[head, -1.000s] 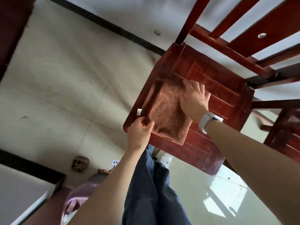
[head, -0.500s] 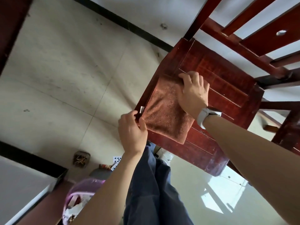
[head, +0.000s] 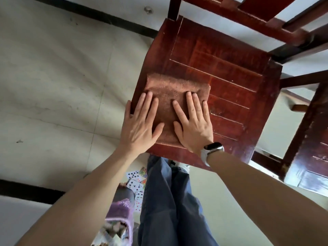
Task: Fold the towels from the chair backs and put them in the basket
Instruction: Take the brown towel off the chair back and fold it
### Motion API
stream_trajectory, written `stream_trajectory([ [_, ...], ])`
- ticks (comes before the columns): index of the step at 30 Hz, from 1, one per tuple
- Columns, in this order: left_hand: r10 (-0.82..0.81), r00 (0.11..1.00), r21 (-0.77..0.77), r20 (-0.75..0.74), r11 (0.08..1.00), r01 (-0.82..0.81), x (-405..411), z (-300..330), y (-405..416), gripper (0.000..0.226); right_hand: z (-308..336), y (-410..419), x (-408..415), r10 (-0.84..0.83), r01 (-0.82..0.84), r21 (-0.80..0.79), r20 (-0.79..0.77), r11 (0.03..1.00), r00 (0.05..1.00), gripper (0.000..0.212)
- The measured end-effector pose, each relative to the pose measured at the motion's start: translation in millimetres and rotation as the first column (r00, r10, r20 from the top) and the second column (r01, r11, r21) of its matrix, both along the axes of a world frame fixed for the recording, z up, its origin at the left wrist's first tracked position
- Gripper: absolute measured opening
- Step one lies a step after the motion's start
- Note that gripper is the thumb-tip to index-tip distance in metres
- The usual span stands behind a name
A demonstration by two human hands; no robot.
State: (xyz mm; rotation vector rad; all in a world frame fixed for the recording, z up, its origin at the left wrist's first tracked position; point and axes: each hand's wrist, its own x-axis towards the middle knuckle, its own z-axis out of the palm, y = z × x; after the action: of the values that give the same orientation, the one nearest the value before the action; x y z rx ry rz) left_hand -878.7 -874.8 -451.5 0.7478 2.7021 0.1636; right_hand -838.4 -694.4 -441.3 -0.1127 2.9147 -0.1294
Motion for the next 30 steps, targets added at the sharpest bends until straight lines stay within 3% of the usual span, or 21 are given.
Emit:
stream_trajectory([
  [5, -0.062, 0.995, 0.041, -0.078, 0.997, 0.066, -14, 20, 4, 0.060, 13, 0, 3, 0.006, -0.007, -0.023, -0.021, 1.000, 1.000, 0.050],
  [8, -0.162, 0.978, 0.035, -0.129, 0.985, 0.168, -39, 24, 14, 0.052, 19, -1, 27, 0.125, -0.129, -0.060, -0.063, 0.990, 0.990, 0.049],
  [10, -0.154, 0.986, -0.013, -0.066, 0.988, 0.153, -55, 21, 20, 0.054, 17, -1, 43, 0.252, -0.252, -0.008, -0.003, 0.968, 0.968, 0.052],
  [13, -0.157, 0.987, -0.081, 0.043, 0.984, 0.160, -67, 15, 20, 0.059, 14, 2, 48, 0.283, -0.287, 0.034, 0.079, 0.957, 0.956, 0.056],
  [16, -0.169, 0.984, -0.084, 0.052, 0.981, 0.173, -72, 19, 23, 0.059, 18, 6, 43, 0.259, -0.256, -0.122, 0.011, 0.959, 0.966, 0.048],
  [17, -0.154, 0.987, -0.049, 0.046, 0.987, 0.156, -74, 22, 27, 0.057, 20, 8, 43, 0.183, -0.186, -0.213, -0.030, 0.959, 0.983, 0.045],
  [19, -0.139, 0.990, 0.029, 0.026, 0.990, 0.138, -83, 28, 37, 0.054, 28, 10, 43, -0.157, 0.134, -0.372, -0.034, 0.918, 0.987, 0.039],
  [20, -0.148, 0.989, 0.055, 0.017, 0.988, 0.146, -88, 29, 44, 0.052, 32, 10, 41, -0.366, 0.350, -0.400, 0.038, 0.847, 0.930, 0.039],
  [22, -0.152, 0.988, 0.079, 0.036, 0.986, 0.149, -100, 31, 56, 0.045, 37, 6, 35, -0.639, 0.711, -0.299, 0.313, 0.636, 0.703, 0.043],
  [24, -0.120, 0.989, 0.074, 0.082, 0.991, 0.114, -109, 32, 67, 0.040, 38, -1, 26, -0.660, 0.826, -0.164, 0.527, 0.539, 0.535, 0.044],
  [27, -0.089, 0.992, 0.041, 0.087, 0.995, 0.086, -110, 40, 69, 0.036, 44, 8, 8, -0.608, 0.879, -0.150, 0.668, 0.453, 0.428, 0.035],
  [29, -0.033, 0.994, 0.037, 0.102, 0.999, 0.030, -101, 45, 61, 0.035, 52, 32, -6, -0.612, 0.873, -0.170, 0.652, 0.457, 0.447, 0.030],
  [30, 0.023, 0.991, 0.040, 0.134, 0.999, -0.029, -94, 47, 56, 0.037, 55, 48, -13, -0.653, 0.855, -0.203, 0.569, 0.477, 0.499, 0.028],
])
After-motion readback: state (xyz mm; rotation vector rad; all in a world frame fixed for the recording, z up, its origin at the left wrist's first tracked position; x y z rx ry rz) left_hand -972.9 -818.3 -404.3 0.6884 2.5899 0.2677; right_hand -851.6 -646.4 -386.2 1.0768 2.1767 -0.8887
